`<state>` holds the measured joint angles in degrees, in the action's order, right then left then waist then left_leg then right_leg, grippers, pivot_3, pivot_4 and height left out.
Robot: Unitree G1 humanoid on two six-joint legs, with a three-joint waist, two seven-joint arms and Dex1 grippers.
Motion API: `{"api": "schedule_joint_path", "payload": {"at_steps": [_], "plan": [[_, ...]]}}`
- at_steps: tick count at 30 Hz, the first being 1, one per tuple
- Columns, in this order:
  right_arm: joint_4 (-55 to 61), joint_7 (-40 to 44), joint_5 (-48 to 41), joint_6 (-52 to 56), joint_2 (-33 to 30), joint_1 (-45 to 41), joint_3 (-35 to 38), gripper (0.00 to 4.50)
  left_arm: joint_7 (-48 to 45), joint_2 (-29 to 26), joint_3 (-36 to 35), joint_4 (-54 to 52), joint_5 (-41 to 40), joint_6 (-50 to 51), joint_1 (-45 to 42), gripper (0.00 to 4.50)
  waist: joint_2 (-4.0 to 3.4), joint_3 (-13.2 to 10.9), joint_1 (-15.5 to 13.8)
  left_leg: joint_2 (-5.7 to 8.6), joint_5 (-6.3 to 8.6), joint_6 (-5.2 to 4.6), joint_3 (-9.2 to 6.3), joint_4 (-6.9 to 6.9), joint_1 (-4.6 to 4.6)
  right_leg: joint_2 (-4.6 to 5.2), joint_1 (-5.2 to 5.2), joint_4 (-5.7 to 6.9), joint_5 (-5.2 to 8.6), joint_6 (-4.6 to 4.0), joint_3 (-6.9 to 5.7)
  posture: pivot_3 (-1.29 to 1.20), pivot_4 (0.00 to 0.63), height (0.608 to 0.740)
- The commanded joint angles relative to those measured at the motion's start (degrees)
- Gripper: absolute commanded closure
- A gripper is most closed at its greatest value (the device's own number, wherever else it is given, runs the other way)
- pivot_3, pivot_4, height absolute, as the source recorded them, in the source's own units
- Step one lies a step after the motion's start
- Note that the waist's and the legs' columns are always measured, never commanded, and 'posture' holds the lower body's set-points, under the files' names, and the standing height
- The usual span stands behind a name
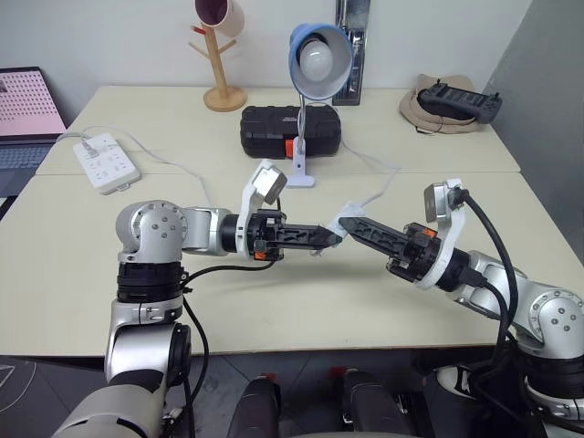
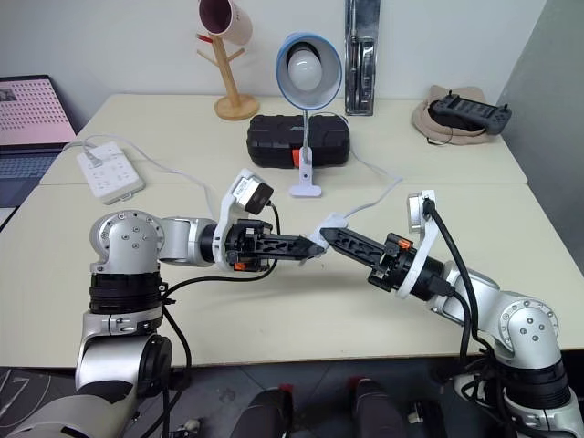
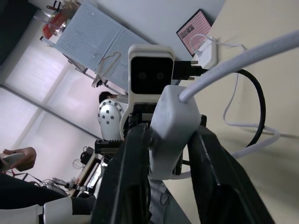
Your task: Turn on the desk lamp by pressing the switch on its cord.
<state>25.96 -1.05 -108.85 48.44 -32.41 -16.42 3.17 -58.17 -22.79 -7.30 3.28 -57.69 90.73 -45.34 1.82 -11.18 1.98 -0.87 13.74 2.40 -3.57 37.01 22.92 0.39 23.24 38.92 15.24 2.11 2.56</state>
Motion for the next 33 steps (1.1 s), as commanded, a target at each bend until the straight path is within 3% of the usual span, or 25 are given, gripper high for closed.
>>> {"api": "schedule_joint_path", "payload": {"at_steps": [1, 13, 15, 19, 33], "plan": [[2.65, 0.6, -0.5, 0.14, -1.25, 0.47, -0.26, 3.92, 0.47, -0.38, 0.3, -0.3, -0.98, -0.91, -0.9, 4.1, 0.0, 0.0, 0.0, 0.0, 0.0, 0.0, 0.0, 0.0, 0.0, 0.0, 0.0, 0.0, 0.0, 0.0, 0.0, 0.0, 0.15, 0.74], [3.93, 2.15, 0.33, 0.25, -3.17, 1.42, -1.3, 3.99, 1.1, -0.68, 0.82, 0.17, -2.14, -1.53, -1.04, 4.1, 0.0, 0.0, -0.04, 0.0, 0.0, 0.0, -0.01, -0.01, 0.01, 0.0, 0.0, -0.01, 0.0, 0.0, -0.01, 0.0, 0.15, 0.74], [3.77, 2.04, 0.23, -0.1, -3.13, 1.3, -1.32, 3.29, 1.12, -0.85, 0.9, 0.06, -2.34, -1.56, -0.93, 4.1, 0.0, 0.0, -0.04, 0.0, 0.0, 0.0, 0.0, -0.01, 0.01, 0.0, 0.0, -0.02, 0.0, 0.0, 0.0, 0.0, 0.15, 0.74], [3.57, 1.58, -0.26, -0.71, -3.19, 1.05, -1.56, 2.45, 1.57, -1.04, 0.92, 0.09, -2.85, -1.6, -0.97, 4.1, 0.0, 0.0, -0.07, 0.0, 0.0, 0.0, -0.01, -0.02, 0.01, -0.01, 0.01, -0.02, 0.01, 0.0, 0.0, 0.0, 0.15, 0.74], [2.32, -0.03, -3.6, -2.32, -2.09, -0.05, -1.46, 2.45, 2.01, -1.29, 1.01, -0.24, -3.41, -1.6, -0.95, 4.1, 0.0, 0.0, -0.1, 0.0, 0.0, 0.0, 0.0, -0.02, 0.03, -0.01, 0.02, -0.05, 0.01, 0.0, 0.0, 0.0, 0.15, 0.74]]}}
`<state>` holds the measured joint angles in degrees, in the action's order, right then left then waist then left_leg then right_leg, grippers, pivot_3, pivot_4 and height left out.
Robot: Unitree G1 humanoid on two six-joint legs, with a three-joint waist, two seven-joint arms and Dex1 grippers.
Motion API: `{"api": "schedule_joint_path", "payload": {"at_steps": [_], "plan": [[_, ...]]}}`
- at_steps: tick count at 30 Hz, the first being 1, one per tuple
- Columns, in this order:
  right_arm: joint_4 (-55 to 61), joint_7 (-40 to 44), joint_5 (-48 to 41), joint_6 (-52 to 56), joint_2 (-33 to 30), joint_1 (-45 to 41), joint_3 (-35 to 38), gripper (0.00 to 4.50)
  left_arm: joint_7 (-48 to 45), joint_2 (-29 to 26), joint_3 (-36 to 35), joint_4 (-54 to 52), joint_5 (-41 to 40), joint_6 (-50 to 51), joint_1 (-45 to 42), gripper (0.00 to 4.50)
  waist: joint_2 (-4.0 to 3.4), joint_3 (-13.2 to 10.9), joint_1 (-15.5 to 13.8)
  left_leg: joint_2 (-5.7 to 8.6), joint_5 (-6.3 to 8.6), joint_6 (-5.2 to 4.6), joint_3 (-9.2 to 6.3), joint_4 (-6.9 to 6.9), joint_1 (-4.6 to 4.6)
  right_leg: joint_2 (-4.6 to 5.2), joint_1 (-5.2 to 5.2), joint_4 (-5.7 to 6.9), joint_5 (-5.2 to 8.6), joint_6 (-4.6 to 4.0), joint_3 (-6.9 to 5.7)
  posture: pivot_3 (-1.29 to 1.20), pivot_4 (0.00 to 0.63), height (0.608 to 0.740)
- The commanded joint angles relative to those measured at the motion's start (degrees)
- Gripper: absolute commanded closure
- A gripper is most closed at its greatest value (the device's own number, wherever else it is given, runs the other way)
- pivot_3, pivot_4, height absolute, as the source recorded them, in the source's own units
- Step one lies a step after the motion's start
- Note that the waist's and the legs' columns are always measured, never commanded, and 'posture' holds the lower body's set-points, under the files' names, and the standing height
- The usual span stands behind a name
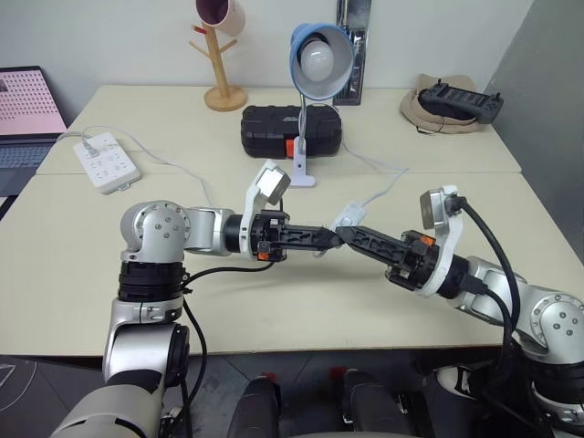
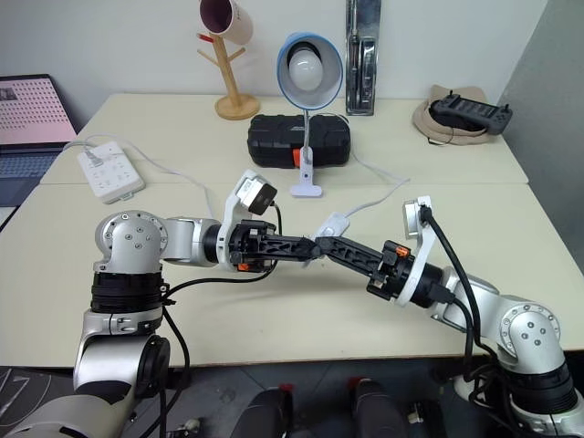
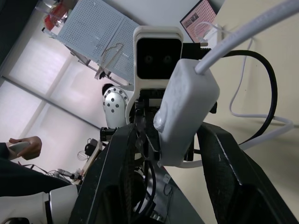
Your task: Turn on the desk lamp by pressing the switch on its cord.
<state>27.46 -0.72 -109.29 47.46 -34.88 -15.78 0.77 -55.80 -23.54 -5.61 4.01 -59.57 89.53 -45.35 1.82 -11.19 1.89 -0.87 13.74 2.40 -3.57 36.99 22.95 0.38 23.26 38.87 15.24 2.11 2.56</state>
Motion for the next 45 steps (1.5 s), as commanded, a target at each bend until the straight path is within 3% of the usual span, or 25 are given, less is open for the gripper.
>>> {"api": "schedule_joint_path", "payload": {"at_steps": [1, 12, 21, 45], "plan": [[0.75, -0.38, -3.5, -1.45, 0.47, -0.65, 1.1, 2.45, -0.3, -0.53, -0.68, -0.98, -1.57, -0.4, -0.94, 4.1, 0.0, 0.0, -0.01, 0.0, 0.0, 0.0, 0.0, 0.0, 0.0, 0.0, 0.0, 0.0, 0.0, 0.0, 0.0, 0.0, 0.15, 0.74], [1.28, -0.42, -3.71, -1.5, 0.97, -0.08, 0.86, 2.45, 0.38, -0.22, -0.67, -1.04, -2.09, -0.38, -1.09, 4.1, 0.0, 0.0, -0.01, 0.0, 0.0, 0.0, 0.0, -0.02, 0.01, 0.0, 0.0, -0.02, 0.0, 0.0, 0.0, 0.0, 0.15, 0.74], [1.3, -0.09, -3.71, -1.42, 0.88, 0.38, 0.97, 3.97, 0.92, -0.22, -0.72, -1.19, -2.8, -0.23, -0.87, 4.1, 0.0, 0.0, -0.01, 0.0, 0.0, 0.0, -0.01, -0.02, 0.02, 0.0, 0.01, -0.04, 0.0, 0.0, -0.01, 0.0, 0.15, 0.74], [0.59, 1.06, 0.28, -1.73, 0.62, -0.08, 0.99, 4.0, 0.11, -1.58, 0.75, 0.0, -2.75, -1.61, -2.13, 4.1, 0.0, -0.01, -0.01, 0.0, 0.0, 0.0, 0.0, -0.05, 0.04, 0.0, 0.01, -0.11, 0.0, 0.0, -0.01, 0.0, 0.15, 0.74]]}}
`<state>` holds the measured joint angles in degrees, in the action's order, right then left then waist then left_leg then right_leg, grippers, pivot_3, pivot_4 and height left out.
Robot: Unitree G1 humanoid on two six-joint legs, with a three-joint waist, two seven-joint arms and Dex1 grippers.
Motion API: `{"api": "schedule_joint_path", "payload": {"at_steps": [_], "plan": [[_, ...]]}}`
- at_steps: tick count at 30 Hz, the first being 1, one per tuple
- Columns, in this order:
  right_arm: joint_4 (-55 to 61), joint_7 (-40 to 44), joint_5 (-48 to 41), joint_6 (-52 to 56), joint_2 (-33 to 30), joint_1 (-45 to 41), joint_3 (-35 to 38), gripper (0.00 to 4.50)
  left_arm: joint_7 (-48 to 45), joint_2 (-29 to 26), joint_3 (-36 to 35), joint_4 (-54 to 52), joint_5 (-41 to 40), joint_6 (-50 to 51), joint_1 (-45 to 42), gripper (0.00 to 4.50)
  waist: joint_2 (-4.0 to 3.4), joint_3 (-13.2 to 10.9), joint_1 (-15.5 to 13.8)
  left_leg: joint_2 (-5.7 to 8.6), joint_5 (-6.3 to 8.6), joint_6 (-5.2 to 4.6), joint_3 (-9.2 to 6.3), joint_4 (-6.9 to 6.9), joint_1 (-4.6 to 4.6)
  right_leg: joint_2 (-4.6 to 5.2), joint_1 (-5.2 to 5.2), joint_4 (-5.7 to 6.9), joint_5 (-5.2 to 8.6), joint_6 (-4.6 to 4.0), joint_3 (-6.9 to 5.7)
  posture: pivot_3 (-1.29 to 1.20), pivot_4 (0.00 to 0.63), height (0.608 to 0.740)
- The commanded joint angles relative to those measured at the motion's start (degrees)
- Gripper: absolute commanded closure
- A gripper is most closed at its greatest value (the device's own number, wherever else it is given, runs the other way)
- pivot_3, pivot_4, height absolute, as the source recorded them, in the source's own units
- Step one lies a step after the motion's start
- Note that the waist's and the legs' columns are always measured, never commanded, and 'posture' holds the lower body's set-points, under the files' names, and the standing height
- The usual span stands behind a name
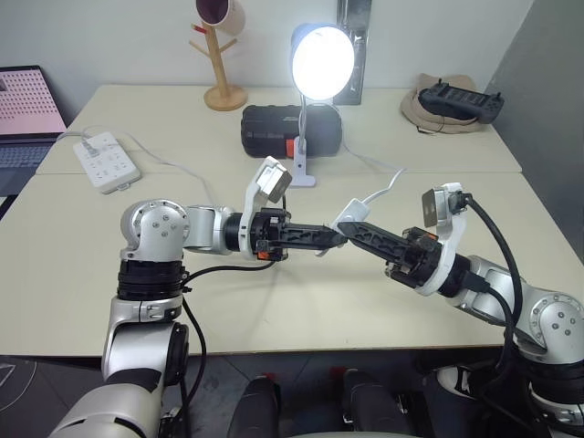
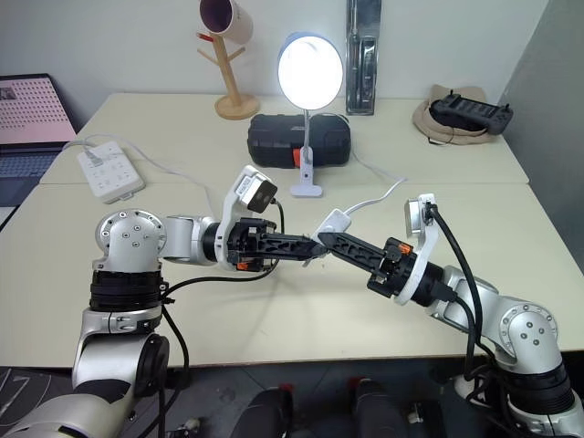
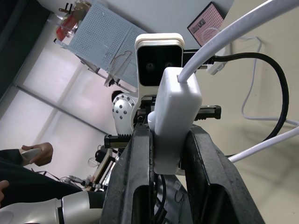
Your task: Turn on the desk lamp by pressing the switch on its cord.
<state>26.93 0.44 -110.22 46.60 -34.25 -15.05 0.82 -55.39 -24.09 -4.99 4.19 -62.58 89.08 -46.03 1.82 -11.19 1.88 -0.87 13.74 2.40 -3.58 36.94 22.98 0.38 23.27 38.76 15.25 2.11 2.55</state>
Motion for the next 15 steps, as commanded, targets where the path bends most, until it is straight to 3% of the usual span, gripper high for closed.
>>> {"api": "schedule_joint_path", "payload": {"at_steps": [1, 2, 6, 15], "plan": [[1.01, -0.16, 1.34, -1.03, 0.18, -0.81, 0.94, 4.0, -0.49, -1.13, 0.31, 0.06, 0.38, -1.37, -1.53, 4.1, 0.0, 0.0, 0.0, 0.0, 0.0, 0.0, 0.0, 0.0, 0.0, 0.0, 0.0, 0.0, 0.0, 0.0, 0.0, 0.0, 0.15, 0.74], [1.03, -0.29, 1.44, -1.24, 0.34, -0.78, 1.0, 4.0, -0.63, -1.19, 0.51, 0.09, 0.43, -1.51, -1.58, 4.1, 0.0, 0.0, 0.0, 0.0, 0.0, 0.0, 0.0, -0.01, 0.0, 0.0, 0.0, -0.01, 0.0, 0.0, 0.0, 0.0, 0.15, 0.74], [1.79, -0.26, -0.39, -1.36, 0.7, -0.82, 1.11, 2.94, -1.31, -1.71, 1.13, 0.56, 0.56, -1.96, -2.25, 4.1, 0.0, 0.0, 0.01, 0.0, 0.0, 0.0, 0.0, -0.01, 0.01, 0.0, 0.02, -0.01, 0.0, 0.0, 0.01, 0.0, 0.15, 0.74], [4.45, -0.09, -2.36, -1.65, -1.16, 1.41, 2.71, 1.0, -4.21, -3.82, 3.52, 1.16, 2.15, -4.22, -3.07, 4.1, -0.01, -0.01, -0.02, 0.0, 0.0, 0.0, -0.02, -0.05, 0.04, 0.0, 0.02, -0.06, 0.0, 0.0, -0.02, 0.0, 0.15, 0.74]]}}
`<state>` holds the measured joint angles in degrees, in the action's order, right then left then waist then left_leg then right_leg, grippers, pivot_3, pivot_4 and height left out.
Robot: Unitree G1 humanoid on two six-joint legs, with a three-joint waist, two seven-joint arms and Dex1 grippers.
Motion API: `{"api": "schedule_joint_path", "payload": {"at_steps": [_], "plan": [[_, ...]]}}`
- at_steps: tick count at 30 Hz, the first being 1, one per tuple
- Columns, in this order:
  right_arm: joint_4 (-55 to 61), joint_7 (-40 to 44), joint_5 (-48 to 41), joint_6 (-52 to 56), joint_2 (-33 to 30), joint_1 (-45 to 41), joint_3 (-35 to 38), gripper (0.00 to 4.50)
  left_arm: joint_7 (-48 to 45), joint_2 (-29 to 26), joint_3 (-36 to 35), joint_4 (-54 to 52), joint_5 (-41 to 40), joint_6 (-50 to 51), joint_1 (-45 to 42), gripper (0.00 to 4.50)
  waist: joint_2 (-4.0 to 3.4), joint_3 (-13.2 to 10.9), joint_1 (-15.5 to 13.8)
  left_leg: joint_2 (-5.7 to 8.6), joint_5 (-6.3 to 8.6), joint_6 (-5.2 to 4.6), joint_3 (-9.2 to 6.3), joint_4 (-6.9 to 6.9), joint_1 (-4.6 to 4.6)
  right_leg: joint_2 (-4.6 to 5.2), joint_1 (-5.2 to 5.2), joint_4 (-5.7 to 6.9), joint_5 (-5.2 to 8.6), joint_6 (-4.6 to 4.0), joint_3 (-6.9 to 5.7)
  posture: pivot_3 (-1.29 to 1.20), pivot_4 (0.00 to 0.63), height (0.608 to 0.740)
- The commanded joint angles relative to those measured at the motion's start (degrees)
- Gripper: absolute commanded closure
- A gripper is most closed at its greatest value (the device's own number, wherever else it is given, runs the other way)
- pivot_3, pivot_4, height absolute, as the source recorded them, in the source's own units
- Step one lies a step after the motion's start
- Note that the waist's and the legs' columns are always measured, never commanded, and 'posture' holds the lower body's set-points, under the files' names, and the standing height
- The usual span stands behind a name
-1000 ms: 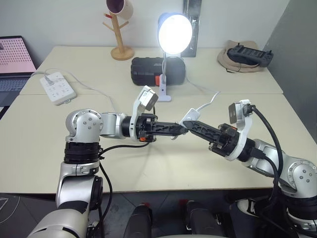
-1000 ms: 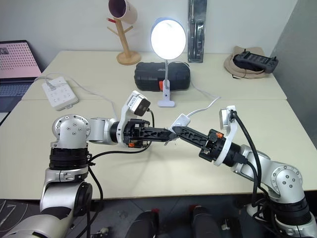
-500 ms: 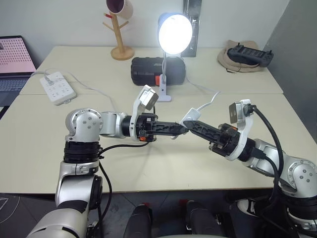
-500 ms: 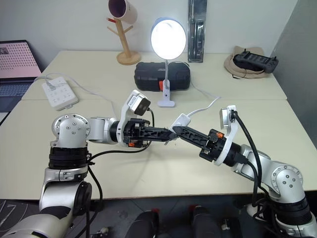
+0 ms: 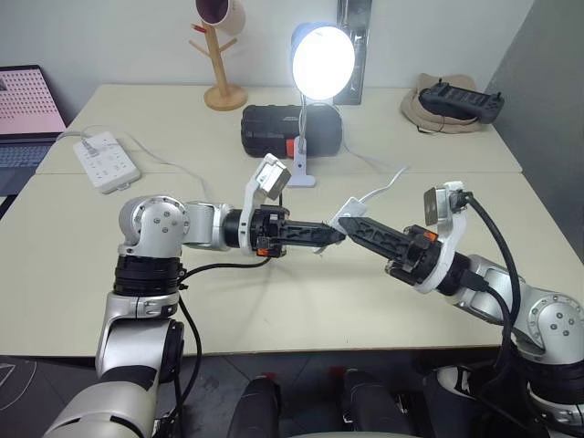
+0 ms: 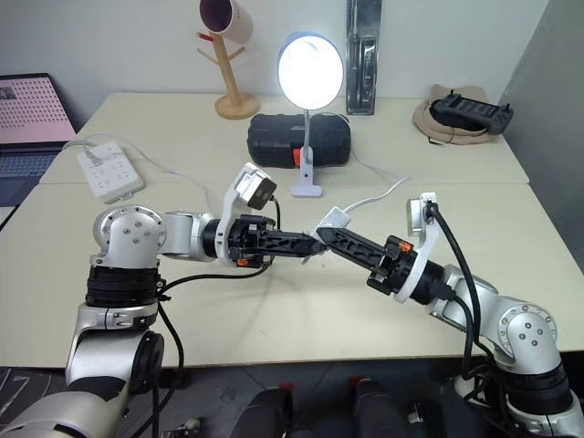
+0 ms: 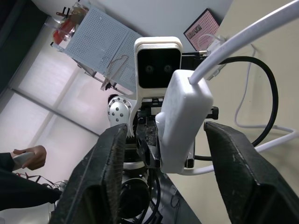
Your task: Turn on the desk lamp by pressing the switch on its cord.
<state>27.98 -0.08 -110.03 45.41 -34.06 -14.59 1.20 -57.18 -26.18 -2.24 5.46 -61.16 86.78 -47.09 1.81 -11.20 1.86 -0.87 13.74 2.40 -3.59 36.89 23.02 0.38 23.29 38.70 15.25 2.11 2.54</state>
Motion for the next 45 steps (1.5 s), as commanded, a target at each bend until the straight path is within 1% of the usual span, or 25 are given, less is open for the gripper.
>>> {"api": "schedule_joint_path", "payload": {"at_steps": [1, 3, 5, 7, 8, 10, 13, 14, 15, 17, 20, 22, 24, 25, 28, 29, 30, 32, 33, 34, 36, 39, 41, 43, 45], "plan": [[3.79, 0.66, -2.71, -0.35, -1.92, 1.54, 2.67, 0.85, -2.94, -2.14, 1.18, 0.1, 1.26, -2.56, -2.17, 4.1, 0.0, 0.0, 0.01, 0.0, 0.0, 0.0, 0.0, -0.01, 0.0, 0.0, 0.0, -0.01, 0.0, 0.0, 0.0, 0.0, 0.15, 0.74], [4.46, 1.33, -2.85, -0.1, -3.31, 3.06, 3.69, 0.36, -4.37, -3.15, 2.35, 0.67, 2.72, -4.43, -2.53, 4.1, 0.0, 0.0, -0.01, 0.0, 0.0, 0.0, 0.01, -0.01, 0.0, 0.0, 0.01, -0.02, 0.0, 0.0, 0.0, 0.0, 0.15, 0.74], [6.02, 3.11, 1.19, 0.74, -6.08, 7.17, 6.86, 0.0, -8.31, -5.68, 5.58, 3.48, 7.73, -10.78, -3.74, 4.1, 0.0, 0.0, -0.05, 0.01, 0.0, 0.0, 0.02, -0.01, 0.01, 0.01, 0.01, -0.03, 0.0, 0.0, 0.01, 0.0, 0.15, 0.74], [8.79, 2.81, 11.35, 0.5, -9.65, 9.37, 9.11, 0.0, -14.91, -8.96, 12.06, 7.83, 17.52, -23.94, -5.85, 4.1, -0.01, -0.01, -0.27, 0.04, 0.0, 0.0, 0.01, -0.02, 0.02, 0.01, 0.01, -0.08, 0.0, 0.0, -0.02, 0.0, 0.15, 0.74], [10.3, 3.25, 16.81, 0.18, -11.18, 9.41, 8.94, 0.0, -17.26, -9.75, 14.78, 10.09, 21.43, -29.16, -6.98, 4.1, -0.01, -0.01, -0.32, 0.05, 0.0, 0.0, 0.01, -0.04, 0.02, 0.0, 0.01, -0.1, 0.01, -0.01, -0.03, 0.0, 0.15, 0.74], [12.41, 2.48, 24.92, -1.11, -12.03, 8.36, 7.46, 0.0, -21.69, -10.39, 20.5, 15.21, 31.44, -44.56, -8.38, 4.1, -0.02, -0.01, -0.25, 0.05, 0.0, 0.0, 0.1, -0.03, 0.01, 0.01, 0.03, -0.13, 0.0, -0.01, 0.05, 0.0, 0.15, 0.74], [15.24, 1.86, 36.42, -2.46, -11.37, 7.29, 3.72, 0.0, -23.59, -7.92, 23.45, 24.72, 39.9, -58.4, -11.62, 4.1, -0.02, -0.01, -0.34, 0.03, 0.0, 0.0, 0.13, -0.03, 0.01, 0.02, 0.03, -0.16, 0.15, -0.29, 0.08, 0.0, 0.15, 0.74], [16.06, 1.59, 42.67, -3.0, -11.4, 7.47, 1.09, 0.0, -23.13, -6.47, 24.56, 29.07, 43.4, -64.94, -12.92, 4.1, -0.01, -0.01, -0.38, 0.02, 0.0, 0.0, 0.13, -0.04, 0.04, 0.02, 0.03, -0.18, 0.15, -0.29, 0.07, 0.0, 0.15, 0.74], [16.52, 1.6, 47.08, -3.43, -11.29, 7.75, -0.7, 0.0, -23.03, -5.36, 25.17, 32.43, 45.96, -69.82, -13.85, 4.1, -0.02, -0.01, -0.41, 0.02, 0.0, -0.01, 0.12, -0.03, 0.08, 0.02, 0.04, -0.19, 0.14, -0.25, 0.05, 0.0, 0.15, 0.74], [16.25, 1.02, 54.78, -4.98, -9.74, 8.65, -3.91, 0.0, -19.7, -2.59, 28.48, 41.35, 54.22, -84.08, -16.36, 4.1, -0.01, -0.01, -0.44, 0.03, 0.0, -0.01, 0.1, -0.02, 0.33, 0.01, 0.25, -0.25, -0.02, 0.02, 0.02, 0.0, 0.15, 0.74], [15.7, 2.03, 60.41, -5.64, -7.58, 8.9, -6.03, 0.0, -17.43, 0.42, 29.46, 51.54, 60.27, -94.62, -19.19, 4.1, -0.01, -0.01, -0.48, 0.08, 0.0, -0.01, 0.09, 0.08, 0.83, 0.02, 0.63, -0.28, -0.08, 0.05, 0.04, 0.0, 0.15, 0.74], [15.62, 2.71, 62.52, -5.9, -6.23, 9.45, -6.57, 0.0, -16.45, 1.79, 29.41, 55.91, 62.87, -99.17, -20.21, 4.1, 0.0, -0.01, -0.34, 0.12, 0.0, -0.01, 0.16, 0.12, 1.05, 0.06, 0.84, -0.24, -0.22, -0.15, 0.08, 0.0, 0.15, 0.74], [15.28, 3.53, 64.66, -6.36, -4.84, 10.54, -7.13, 0.0, -15.76, 3.44, 28.35, 59.54, 64.31, -101.12, -21.12, 4.1, 0.01, -0.01, -0.35, 0.12, 0.01, -0.02, 0.15, 0.1, 1.05, 0.06, 0.85, -0.24, -0.22, -0.16, 0.06, 0.0, 0.15, 0.74], [15.15, 3.94, 65.58, -6.44, -4.14, 11.14, -7.13, 0.0, -16.23, 4.1, 27.69, 61.06, 64.75, -101.64, -21.55, 3.39, 0.01, -0.01, -0.34, 0.12, 0.02, -0.04, 0.11, 0.09, 1.05, 0.06, 0.84, -0.22, -0.21, -0.16, 0.0, 0.0, 0.15, 0.74], [15.25, 4.59, 67.15, -6.06, -2.37, 12.58, -6.33, 0.0, -17.85, 4.47, 26.19, 63.34, 65.71, -103.05, -22.77, 2.78, 0.02, -0.02, -0.32, 0.12, 0.02, -0.05, 0.08, 0.08, 1.05, 0.05, 0.84, -0.19, -0.2, -0.15, -0.03, 0.0, 0.15, 0.74], [15.33, 4.84, 67.54, -5.88, -1.9, 12.82, -6.09, 0.0, -18.02, 4.49, 25.85, 63.76, 65.95, -103.36, -23.02, 2.68, 0.02, -0.02, -0.27, 0.12, 0.02, -0.05, 0.08, 0.1, 1.05, 0.05, 0.84, -0.16, -0.2, -0.15, -0.02, 0.0, 0.15, 0.74], [15.45, 4.98, 67.73, -5.69, -1.49, 13.08, -5.76, 0.0, -18.4, 4.39, 25.37, 64.05, 66.06, -103.45, -23.29, 2.4, 0.02, -0.02, -0.24, 0.12, 0.02, -0.05, 0.08, 0.11, 1.04, 0.05, 0.83, -0.13, -0.2, -0.14, -0.02, 0.0, 0.15, 0.74], [15.79, 6.11, 68.12, -5.23, -1.52, 13.5, -5.08, 0.0, -20.37, 2.92, 23.8, 63.95, 65.88, -103.69, -23.87, 2.07, 0.02, -0.02, -0.21, 0.12, 0.02, -0.05, 0.08, 0.14, 0.98, 0.05, 0.82, -0.05, -0.08, 0.07, -0.01, 0.0, 0.15, 0.74], [15.7, 6.82, 68.39, -5.14, -1.72, 13.56, -4.67, 0.0, -21.82, 2.05, 22.97, 63.55, 65.54, -103.58, -24.08, 1.7, 0.02, -0.02, -0.16, 0.12, 0.02, -0.05, 0.08, 0.14, 0.94, 0.05, 0.81, 0.02, -0.07, 0.08, -0.01, 0.0, 0.15, 0.74], [15.62, 7.35, 68.66, -5.07, -1.82, 13.57, -4.4, 0.0, -22.77, 1.52, 22.4, 63.27, 65.37, -103.5, -24.19, 1.55, 0.02, -0.02, -0.09, 0.11, 0.02, -0.05, 0.08, 0.15, 0.92, 0.03, 0.81, 0.03, -0.07, 0.08, -0.01, 0.0, 0.15, 0.74], [15.01, 9.34, 68.93, -5.05, -2.92, 13.72, -2.82, 0.0, -25.42, 0.08, 20.06, 61.31, 63.66, -100.66, -24.65, 1.15, 0.02, -0.02, -0.01, 0.1, 0.02, -0.05, 0.08, 0.14, 0.86, 0.01, 0.81, 0.12, -0.06, 0.09, 0.0, 0.0, 0.15, 0.74], [14.72, 11.91, 68.79, -4.17, -4.4, 13.17, -1.11, 0.0, -29.2, -3.26, 16.22, 56.7, 61.1, -95.25, -24.49, 0.44, 0.02, -0.02, 0.01, 0.08, 0.0, -0.06, 0.03, 0.16, 0.83, -0.03, 0.81, 0.21, -0.06, 0.08, -0.02, 0.0, 0.15, 0.74], [14.68, 12.96, 68.53, -3.52, -4.98, 12.66, -0.22, 0.0, -30.8, -5.64, 14.36, 52.67, 59.75, -91.32, -23.54, 0.1, 0.02, -0.02, 0.0, 0.07, 0.0, -0.07, 0.0, 0.17, 0.83, -0.03, 0.81, 0.25, -0.06, 0.08, -0.03, 0.0, 0.15, 0.74], [14.34, 14.68, 68.48, -3.21, -6.13, 12.77, 1.49, 0.0, -30.8, -9.65, 11.21, 42.28, 56.56, -82.08, -19.65, 0.04, 0.01, -0.02, 0.0, 0.06, -0.01, -0.07, -0.01, 0.18, 0.81, -0.03, 0.8, 0.26, -0.06, 0.08, -0.04, 0.0, 0.15, 0.74], [13.87, 16.03, 69.01, -3.14, -6.73, 12.91, 2.22, 0.0, -26.25, -13.21, 7.08, 30.19, 54.23, -74.28, -12.53, 0.04, -0.02, 0.0, 0.38, 0.03, -0.01, -0.06, 0.0, 0.16, 0.79, -0.02, 0.79, 0.27, -0.07, 0.04, 0.0, 0.0, 0.15, 0.74]]}}
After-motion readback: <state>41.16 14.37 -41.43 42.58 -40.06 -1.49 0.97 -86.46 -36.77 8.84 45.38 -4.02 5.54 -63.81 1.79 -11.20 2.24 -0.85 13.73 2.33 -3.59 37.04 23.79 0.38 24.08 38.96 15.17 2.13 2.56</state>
